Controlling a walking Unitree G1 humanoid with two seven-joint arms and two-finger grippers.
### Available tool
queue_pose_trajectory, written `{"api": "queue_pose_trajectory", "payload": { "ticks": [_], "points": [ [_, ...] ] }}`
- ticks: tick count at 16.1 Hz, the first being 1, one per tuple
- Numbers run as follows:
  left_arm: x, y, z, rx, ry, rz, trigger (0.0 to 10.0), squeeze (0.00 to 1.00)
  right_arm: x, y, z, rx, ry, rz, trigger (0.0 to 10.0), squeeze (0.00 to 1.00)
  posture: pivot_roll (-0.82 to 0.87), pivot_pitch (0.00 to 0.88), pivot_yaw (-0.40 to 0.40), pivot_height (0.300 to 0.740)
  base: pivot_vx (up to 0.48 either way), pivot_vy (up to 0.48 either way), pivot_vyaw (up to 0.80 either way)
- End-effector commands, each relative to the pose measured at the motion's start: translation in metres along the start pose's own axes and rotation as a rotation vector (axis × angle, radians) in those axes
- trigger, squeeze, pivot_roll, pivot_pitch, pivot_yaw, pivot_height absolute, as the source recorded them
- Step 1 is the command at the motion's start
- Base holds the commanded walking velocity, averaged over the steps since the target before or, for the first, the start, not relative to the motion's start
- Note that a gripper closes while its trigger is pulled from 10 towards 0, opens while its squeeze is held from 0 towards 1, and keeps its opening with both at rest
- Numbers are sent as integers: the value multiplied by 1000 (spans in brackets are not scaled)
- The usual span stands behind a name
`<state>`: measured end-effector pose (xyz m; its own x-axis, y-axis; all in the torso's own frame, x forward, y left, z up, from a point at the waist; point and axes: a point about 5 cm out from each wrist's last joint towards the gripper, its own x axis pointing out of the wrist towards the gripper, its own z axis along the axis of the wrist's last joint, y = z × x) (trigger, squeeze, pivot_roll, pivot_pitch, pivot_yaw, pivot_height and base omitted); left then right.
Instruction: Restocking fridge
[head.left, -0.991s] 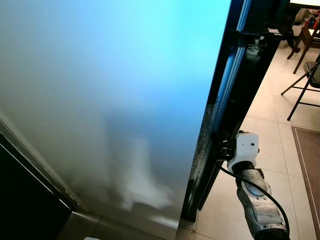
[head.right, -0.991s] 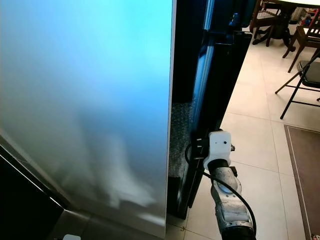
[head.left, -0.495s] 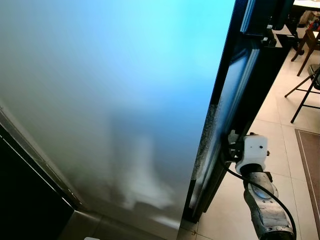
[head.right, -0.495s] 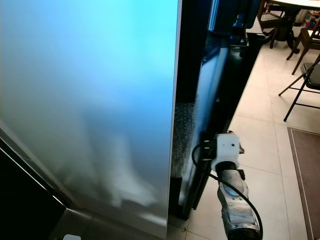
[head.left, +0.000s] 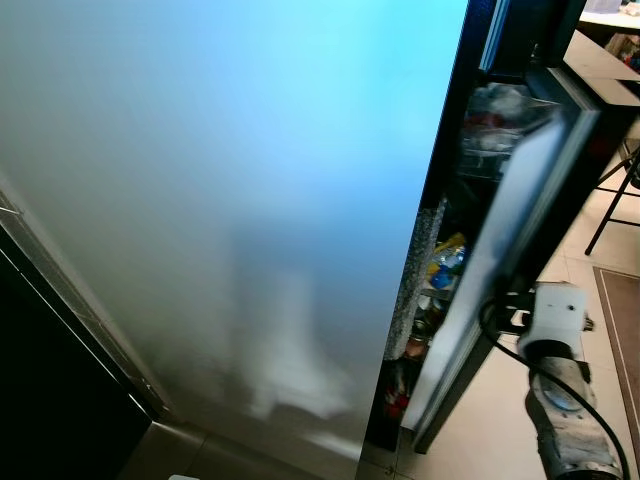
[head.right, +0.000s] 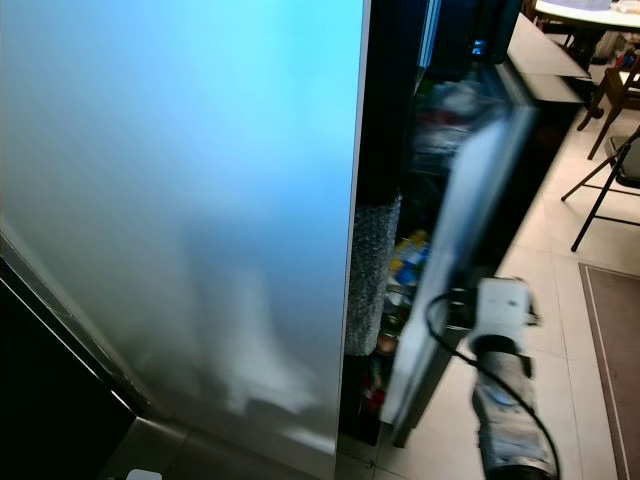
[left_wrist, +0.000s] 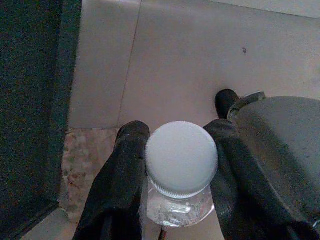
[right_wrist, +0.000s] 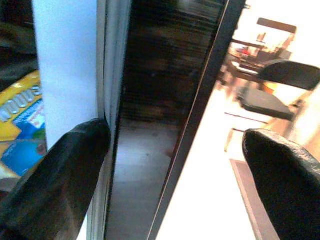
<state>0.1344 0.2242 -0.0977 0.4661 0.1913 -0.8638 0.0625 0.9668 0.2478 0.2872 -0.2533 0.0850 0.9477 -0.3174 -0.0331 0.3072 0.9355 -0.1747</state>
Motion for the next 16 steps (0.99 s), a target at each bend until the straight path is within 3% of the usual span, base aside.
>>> {"api": "queue_pose_trajectory", "payload": {
  "ticks": [1,4,7,11,14,16],
  "points": [
    [0,-2,-2,6,14,-7,10000,0,-6,-22,-29,-40,149,-97,10000,0,-133,0,7,740,0,0,0],
    [0,-2,-3,10,17,-9,10000,0,-14,-36,-49,-73,235,-133,10000,0,-135,0,5,740,0,0,0],
    [0,-3,-3,7,20,-13,10000,0,-27,-45,-77,-50,350,-145,10000,0,-138,0,1,740,0,0,0],
    [0,-4,-2,25,30,-19,10000,0,-61,-24,-130,-37,628,14,10000,0,-152,0,9,740,0,0,0],
    [0,-3,-3,42,45,-17,10000,0,-88,-8,-154,-72,770,89,10000,0,-147,0,12,740,0,0,0],
    [0,-3,-3,56,53,-24,10000,0,-109,-2,-168,-48,851,109,10000,0,-142,0,21,740,0,0,0]
  ]
}}
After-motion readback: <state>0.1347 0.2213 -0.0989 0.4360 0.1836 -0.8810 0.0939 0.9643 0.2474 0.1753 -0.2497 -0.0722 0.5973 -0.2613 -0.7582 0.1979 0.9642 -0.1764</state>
